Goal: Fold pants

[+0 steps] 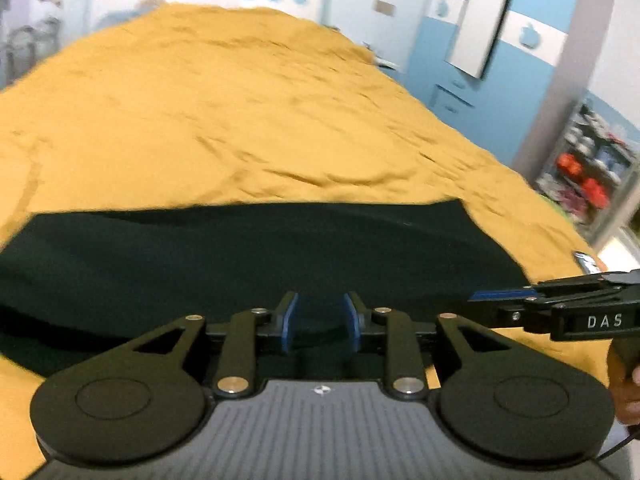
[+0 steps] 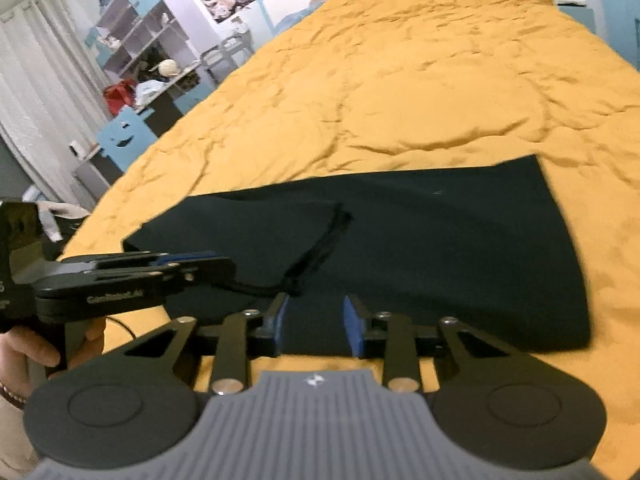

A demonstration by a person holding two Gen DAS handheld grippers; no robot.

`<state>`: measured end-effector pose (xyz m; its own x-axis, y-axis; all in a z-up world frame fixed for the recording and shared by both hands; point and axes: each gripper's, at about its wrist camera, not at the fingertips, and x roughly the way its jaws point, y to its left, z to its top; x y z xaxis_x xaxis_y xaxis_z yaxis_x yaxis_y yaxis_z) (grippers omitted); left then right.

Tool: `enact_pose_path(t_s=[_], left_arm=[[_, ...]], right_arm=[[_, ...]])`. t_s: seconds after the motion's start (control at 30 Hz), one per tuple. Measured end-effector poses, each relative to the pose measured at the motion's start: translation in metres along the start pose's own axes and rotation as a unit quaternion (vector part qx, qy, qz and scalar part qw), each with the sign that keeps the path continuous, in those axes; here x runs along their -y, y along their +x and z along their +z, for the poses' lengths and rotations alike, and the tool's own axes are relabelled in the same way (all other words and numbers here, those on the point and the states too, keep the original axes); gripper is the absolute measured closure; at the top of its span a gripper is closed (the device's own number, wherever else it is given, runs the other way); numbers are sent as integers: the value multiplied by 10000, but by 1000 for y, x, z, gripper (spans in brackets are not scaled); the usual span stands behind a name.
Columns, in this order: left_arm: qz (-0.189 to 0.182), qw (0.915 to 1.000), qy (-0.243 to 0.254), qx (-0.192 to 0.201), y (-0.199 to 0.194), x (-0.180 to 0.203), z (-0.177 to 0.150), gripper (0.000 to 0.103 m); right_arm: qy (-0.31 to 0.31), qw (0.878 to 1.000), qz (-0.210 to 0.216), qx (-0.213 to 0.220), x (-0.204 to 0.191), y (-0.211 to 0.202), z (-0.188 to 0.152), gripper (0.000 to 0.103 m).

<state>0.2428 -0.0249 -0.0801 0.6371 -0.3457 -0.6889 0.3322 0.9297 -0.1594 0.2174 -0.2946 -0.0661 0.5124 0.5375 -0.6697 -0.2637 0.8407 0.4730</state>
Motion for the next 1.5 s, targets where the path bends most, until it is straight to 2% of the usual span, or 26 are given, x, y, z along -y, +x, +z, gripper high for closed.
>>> enact_pose_path(t_s=[0.13,0.23,0.33,0.57,0.77,0.83,1.1,1.13,1.2,1.27,1.33,1.43,1.5], left_arm=[[458,9989,-2,-95,-8,-17,-5,72],[551,9984,-46,-111,-10,-23,-11,72],[659,9977,-165,-61,-9,-29,-16,71],[534,9975,-471,-9,-11,-42,-17,69],[497,9973,-545,37,-8,-48,-17,67],[519,9969,-591,32,-8,-49,-17,67],[381,9975,-586,51,-4,-50,-8,67],[333,9978,-578,34,-2,-48,-6,67],[258,9983,-523,-84,7,-44,-5,67],[241,9986,-417,-214,16,-38,-4,68],[262,9987,-282,-345,25,-32,-4,68],[291,9982,-119,-520,35,-26,-6,69],[283,9979,-142,-563,38,-28,-9,69]], right_arm=[[-11,9996,216,-169,-15,26,3,86],[121,9987,385,-314,-22,44,2,86],[194,9988,324,-325,-24,58,6,86],[344,9975,89,-617,-20,88,12,86],[734,9952,170,-620,-9,101,13,87],[660,9958,161,-611,-13,102,15,103],[44,9999,108,-102,-42,64,37,103],[-69,9998,-16,-197,-42,65,35,103],[121,9986,-147,-492,-30,79,26,103],[357,9967,-44,-734,-20,93,18,103],[343,9967,-39,-739,-20,94,15,103],[431,9978,76,-496,-16,83,25,98],[417,9987,29,-306,-10,78,35,88]])
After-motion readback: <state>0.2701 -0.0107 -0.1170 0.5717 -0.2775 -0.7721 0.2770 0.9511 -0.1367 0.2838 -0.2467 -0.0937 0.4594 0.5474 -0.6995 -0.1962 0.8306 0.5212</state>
